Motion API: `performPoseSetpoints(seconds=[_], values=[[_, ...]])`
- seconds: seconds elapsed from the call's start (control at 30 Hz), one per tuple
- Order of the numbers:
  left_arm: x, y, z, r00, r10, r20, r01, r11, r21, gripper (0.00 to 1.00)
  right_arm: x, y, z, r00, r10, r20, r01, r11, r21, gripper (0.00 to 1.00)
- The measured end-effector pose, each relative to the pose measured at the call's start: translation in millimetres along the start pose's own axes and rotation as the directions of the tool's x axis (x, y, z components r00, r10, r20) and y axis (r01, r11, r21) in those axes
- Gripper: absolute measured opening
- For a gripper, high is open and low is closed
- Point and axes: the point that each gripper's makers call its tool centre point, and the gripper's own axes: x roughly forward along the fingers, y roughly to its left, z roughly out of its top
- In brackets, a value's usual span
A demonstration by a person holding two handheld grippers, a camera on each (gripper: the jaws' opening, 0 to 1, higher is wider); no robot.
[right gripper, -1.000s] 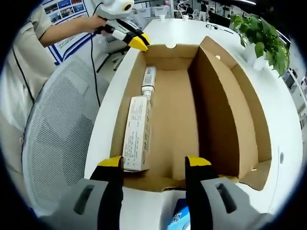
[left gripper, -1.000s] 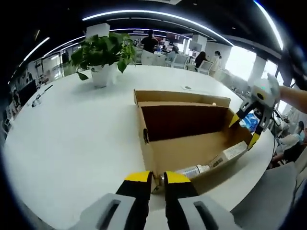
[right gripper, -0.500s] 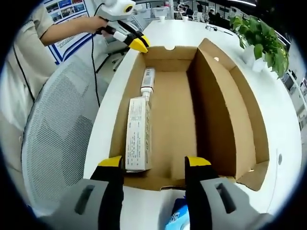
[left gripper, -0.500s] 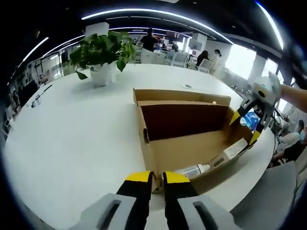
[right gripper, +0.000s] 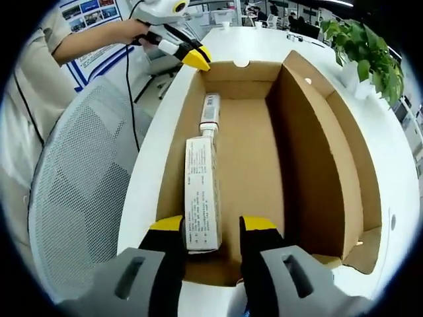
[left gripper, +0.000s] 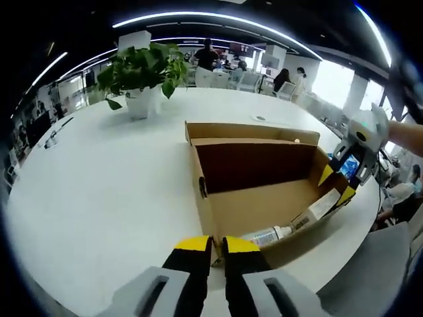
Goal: Operate the shoe box by opening the lid, removing the specified soft item, and placing it in the target area until the item is outside and the box remains undamaged.
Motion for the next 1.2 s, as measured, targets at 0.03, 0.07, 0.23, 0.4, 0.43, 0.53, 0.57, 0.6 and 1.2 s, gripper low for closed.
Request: performPoseSetpoints(seconds=[0.03, 0.07, 0.23, 0.4, 0.43, 0.53, 0.57, 0.6, 1.2], values=[[0, 0.0, -0.1, 1.000, 0.000, 0.000, 0.000, 1.000, -0.004, 0.06, 0, -2, -1.3, 1.000, -0.013, -0.006, 0.013, 1.000, 0.000, 0.23], [0, -0.1, -0.2, 1.000, 0.000, 0.001, 0.000, 1.000, -0.005, 0.06, 1, -3, -2.1, 1.000, -0.020, -0.008, 0.020, 1.000, -0.001, 0.19], [0, -0.2, -0.5, 1.000, 0.002, -0.002, -0.002, 1.000, -0.017, 0.06, 1, -4, -2.3, 0.999, -0.032, -0.002, 0.032, 0.999, 0.006, 0.19], [0, -0.6, -0.7, 1.000, 0.005, -0.001, -0.005, 1.000, -0.019, 0.06, 1, -3, -2.4, 0.999, -0.038, 0.001, 0.038, 0.999, 0.005, 0.18], [0, -0.7, -0.7, 1.000, 0.006, 0.000, -0.006, 1.000, -0.020, 0.06, 1, -4, -2.3, 0.999, -0.042, 0.002, 0.042, 0.999, 0.002, 0.18], [0, -0.8, -0.7, 1.000, 0.008, 0.000, -0.008, 1.000, -0.018, 0.06, 1, -4, -1.6, 0.999, -0.047, 0.001, 0.047, 0.999, 0.028, 0.17], [-1, -0.8, -0.8, 1.000, 0.008, 0.000, -0.008, 1.000, -0.018, 0.06, 1, -4, -1.5, 0.999, -0.048, 0.002, 0.048, 0.998, 0.037, 0.17], [0, -0.7, -0.8, 1.000, 0.009, 0.000, -0.009, 1.000, -0.018, 0.06, 0, -4, -0.6, 0.999, -0.051, 0.004, 0.051, 0.997, 0.052, 0.16], [-1, -0.2, -1.5, 1.000, 0.011, -0.002, -0.011, 1.000, -0.013, 0.06, -16, -1, 17.1, 0.995, -0.086, 0.057, 0.079, 0.991, 0.111, 0.15]])
